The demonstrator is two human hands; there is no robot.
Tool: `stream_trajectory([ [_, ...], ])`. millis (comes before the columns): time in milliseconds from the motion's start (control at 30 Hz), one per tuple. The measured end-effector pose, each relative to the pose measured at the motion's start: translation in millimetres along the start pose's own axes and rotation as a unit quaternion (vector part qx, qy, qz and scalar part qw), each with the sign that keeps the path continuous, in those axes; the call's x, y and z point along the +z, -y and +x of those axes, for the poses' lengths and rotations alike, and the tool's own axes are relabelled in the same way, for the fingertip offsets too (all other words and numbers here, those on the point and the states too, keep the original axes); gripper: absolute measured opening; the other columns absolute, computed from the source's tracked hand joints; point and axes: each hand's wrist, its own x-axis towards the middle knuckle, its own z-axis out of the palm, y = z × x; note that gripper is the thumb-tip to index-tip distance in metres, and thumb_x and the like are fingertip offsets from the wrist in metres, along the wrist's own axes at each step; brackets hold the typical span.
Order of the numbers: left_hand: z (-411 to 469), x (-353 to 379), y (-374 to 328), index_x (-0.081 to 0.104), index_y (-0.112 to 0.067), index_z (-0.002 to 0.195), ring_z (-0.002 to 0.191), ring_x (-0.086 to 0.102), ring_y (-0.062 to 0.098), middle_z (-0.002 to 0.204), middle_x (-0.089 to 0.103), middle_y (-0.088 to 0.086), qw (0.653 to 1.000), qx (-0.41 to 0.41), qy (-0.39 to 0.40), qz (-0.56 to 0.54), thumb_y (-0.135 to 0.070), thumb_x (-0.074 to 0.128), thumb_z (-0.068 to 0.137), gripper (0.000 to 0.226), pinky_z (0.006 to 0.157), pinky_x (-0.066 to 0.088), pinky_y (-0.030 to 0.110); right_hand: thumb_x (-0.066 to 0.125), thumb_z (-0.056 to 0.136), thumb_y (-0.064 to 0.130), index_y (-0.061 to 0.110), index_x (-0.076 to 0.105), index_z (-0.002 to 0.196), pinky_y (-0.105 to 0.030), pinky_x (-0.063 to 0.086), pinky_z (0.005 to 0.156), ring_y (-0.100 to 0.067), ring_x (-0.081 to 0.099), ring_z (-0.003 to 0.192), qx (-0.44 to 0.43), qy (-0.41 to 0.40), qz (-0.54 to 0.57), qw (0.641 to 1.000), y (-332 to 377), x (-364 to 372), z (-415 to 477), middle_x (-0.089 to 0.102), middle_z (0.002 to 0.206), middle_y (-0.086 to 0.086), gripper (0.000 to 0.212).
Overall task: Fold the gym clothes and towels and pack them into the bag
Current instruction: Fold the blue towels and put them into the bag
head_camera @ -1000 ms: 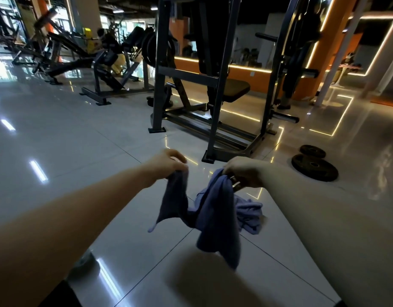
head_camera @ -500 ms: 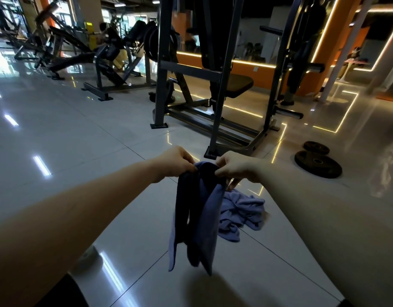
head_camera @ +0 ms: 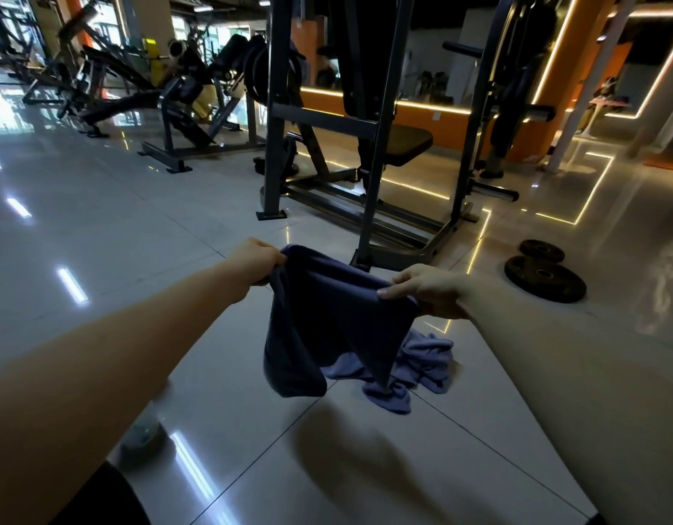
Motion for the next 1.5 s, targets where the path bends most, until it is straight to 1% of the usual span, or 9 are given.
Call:
stream_trajectory([
  [167,8,-6,13,0.068,0.000,0.087,0.078,0.055,0.024,0.084,0.058,0.015,1.000,-0.019,-0.009,0.020,-0.006,0.060,0.096,0.013,0.069,0.050,0.031,0.075,0.079,0.020,0.014,0.068,0.085,-0.029,0.055,0.071,-0.019,0.064,0.093,-0.035,-0.014,0.114,0.993,5,-3,-3,0.066,0.100,-0.006,0.010],
  [367,6,-7,18,0.066,-0.003,0.084,0.074,0.062,0.022,0.084,0.064,0.016,0.999,-0.032,-0.029,-0.029,-0.008,0.077,0.087,0.012,0.064,0.053,0.029,0.074,0.078,0.013,0.010,0.063,0.107,-0.034,0.056,0.079,-0.023,0.062,0.092,-0.049,-0.050,0.188,0.980,16,-5,5,0.060,0.107,-0.010,0.031],
  [500,3,-5,9,0.070,-0.002,0.096,0.072,0.062,0.015,0.085,0.066,0.010,0.996,-0.052,0.001,-0.070,-0.011,0.082,0.082,0.020,0.063,0.052,0.026,0.075,0.083,0.009,0.010,0.065,0.097,-0.030,0.058,0.070,-0.019,0.065,0.079,-0.029,-0.049,0.162,0.985,21,1,14,0.064,0.097,-0.009,0.017],
  [600,-2,0,0,0.072,-0.005,0.099,0.073,0.062,0.014,0.090,0.066,0.011,0.996,-0.034,0.045,-0.069,-0.004,0.078,0.084,0.016,0.064,0.054,0.024,0.073,0.086,0.008,0.005,0.069,0.099,-0.033,0.061,0.073,-0.022,0.068,0.087,-0.024,-0.029,0.141,0.989,31,10,15,0.065,0.105,-0.013,0.014],
  [733,-14,5,-9,0.066,-0.008,0.115,0.096,0.063,0.022,0.107,0.064,0.013,0.992,0.018,0.121,-0.034,0.001,0.072,0.087,0.030,0.077,0.054,0.028,0.050,0.094,-0.006,-0.003,0.068,0.118,-0.040,0.060,0.087,-0.031,0.066,0.112,-0.024,0.027,0.124,0.992,43,18,11,0.056,0.129,-0.017,0.030],
  [867,-19,9,-12,0.069,-0.007,0.106,0.099,0.064,0.023,0.104,0.066,0.013,0.993,0.041,0.105,-0.023,0.002,0.071,0.086,0.023,0.079,0.054,0.026,0.044,0.089,-0.018,0.000,0.066,0.122,-0.037,0.060,0.085,-0.031,0.065,0.115,-0.034,0.059,0.090,0.994,48,20,9,0.056,0.132,-0.015,0.043],
  [1200,-25,14,-18,0.075,-0.005,0.101,0.087,0.066,0.016,0.097,0.071,0.010,0.993,0.038,0.107,-0.032,-0.007,0.075,0.087,0.014,0.072,0.056,0.024,0.061,0.099,0.018,-0.003,0.065,0.115,-0.030,0.058,0.068,-0.028,0.072,0.086,-0.110,0.052,-0.024,0.992,47,30,6,0.074,0.100,-0.019,0.026],
  [1333,-30,17,-22,0.075,-0.003,0.101,0.088,0.065,0.017,0.096,0.070,0.010,0.991,0.048,0.124,-0.026,-0.004,0.069,0.091,0.012,0.077,0.057,0.027,0.063,0.099,0.025,0.004,0.070,0.102,-0.025,0.048,0.054,-0.017,0.059,0.065,-0.134,-0.008,-0.069,0.989,47,38,11,0.065,0.080,-0.011,0.022],
  [1500,-34,17,-25,0.074,-0.004,0.104,0.096,0.067,0.021,0.104,0.071,0.015,0.986,0.067,0.154,-0.016,0.000,0.062,0.095,0.015,0.085,0.057,0.031,0.065,0.098,0.026,0.010,0.072,0.099,-0.021,0.036,0.049,-0.008,0.044,0.057,-0.149,-0.041,-0.097,0.983,46,42,17,0.058,0.063,0.010,0.017],
])
